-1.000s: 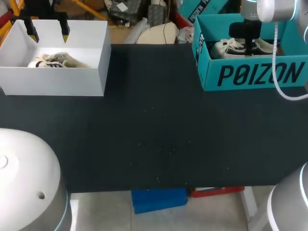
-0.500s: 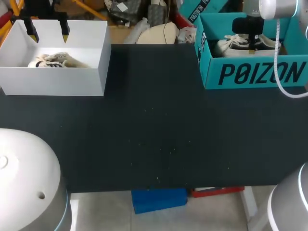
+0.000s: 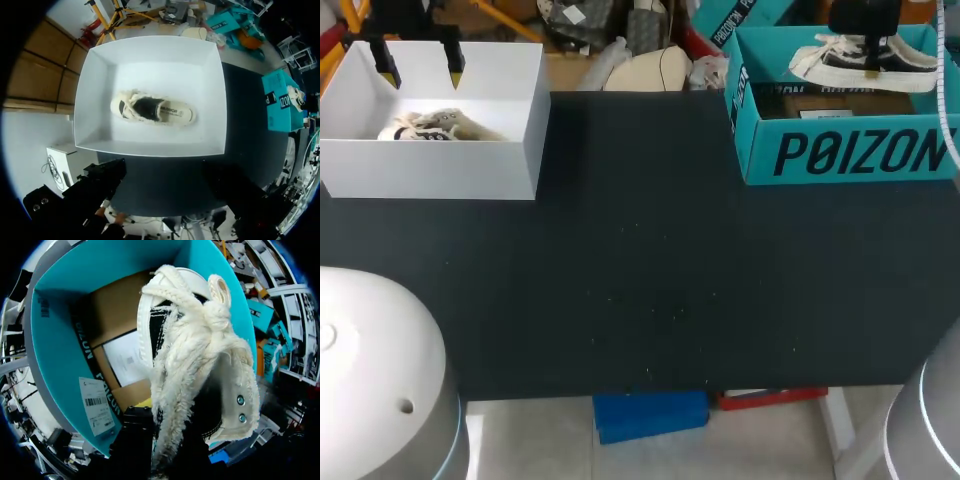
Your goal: Take the shoe out of the shoebox, open the shoe tongue, remove and reinsert the insole, then place the shoe into the shoebox
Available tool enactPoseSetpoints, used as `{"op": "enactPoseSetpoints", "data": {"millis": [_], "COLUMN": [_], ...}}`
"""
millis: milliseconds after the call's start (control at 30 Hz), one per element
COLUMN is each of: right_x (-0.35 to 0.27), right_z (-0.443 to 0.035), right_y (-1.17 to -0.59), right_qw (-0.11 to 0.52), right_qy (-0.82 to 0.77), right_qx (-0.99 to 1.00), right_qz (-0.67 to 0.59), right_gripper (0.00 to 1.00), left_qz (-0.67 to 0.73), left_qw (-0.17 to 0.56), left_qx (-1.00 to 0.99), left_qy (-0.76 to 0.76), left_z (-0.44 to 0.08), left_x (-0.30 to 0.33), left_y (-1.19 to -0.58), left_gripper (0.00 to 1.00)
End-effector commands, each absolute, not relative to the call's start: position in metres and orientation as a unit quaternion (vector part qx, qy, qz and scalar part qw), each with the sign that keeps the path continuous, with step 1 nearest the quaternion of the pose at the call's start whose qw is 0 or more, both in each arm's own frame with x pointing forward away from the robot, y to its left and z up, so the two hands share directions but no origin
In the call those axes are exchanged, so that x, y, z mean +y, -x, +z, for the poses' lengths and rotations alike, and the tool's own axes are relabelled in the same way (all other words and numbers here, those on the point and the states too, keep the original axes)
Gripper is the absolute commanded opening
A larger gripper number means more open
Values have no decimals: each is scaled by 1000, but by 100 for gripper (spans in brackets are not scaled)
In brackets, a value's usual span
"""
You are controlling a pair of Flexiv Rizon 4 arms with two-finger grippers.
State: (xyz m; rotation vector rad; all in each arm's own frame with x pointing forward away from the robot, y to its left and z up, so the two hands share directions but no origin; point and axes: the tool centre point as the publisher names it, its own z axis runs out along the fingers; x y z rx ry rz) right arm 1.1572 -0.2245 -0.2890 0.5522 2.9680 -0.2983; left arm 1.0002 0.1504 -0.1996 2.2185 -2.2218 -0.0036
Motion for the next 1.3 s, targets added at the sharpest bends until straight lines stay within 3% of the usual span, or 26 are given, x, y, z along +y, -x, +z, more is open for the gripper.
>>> {"op": "enactPoseSetpoints", "data": {"millis": [33, 367, 633, 967, 1300], "right_x": [-180, -84, 5, 114, 179], "right_z": [-173, -92, -73, -113, -223], "right_y": [-1081, -1010, -943, -865, -813], "right_qw": [161, 207, 244, 280, 259], "right_qy": [-170, -146, -155, -144, -163], "right_qx": [963, 948, 939, 938, 946], "right_qz": [-134, -194, -187, -147, -110], "right_gripper": [0, 0, 0, 0, 0], "left_qz": [-1, -1, -1, -1, -1], "left_qw": [1, 1, 1, 1, 1], "left_qx": [-708, -708, -708, -708, -708], "left_qy": [-707, -707, -707, -707, -707], "left_z": [-200, -200, -200, -200, -200], "left_x": [150, 150, 150, 150, 150], "left_y": [-1000, -1000, -1000, -1000, -1000], "left_gripper": [100, 100, 100, 100, 100]}}
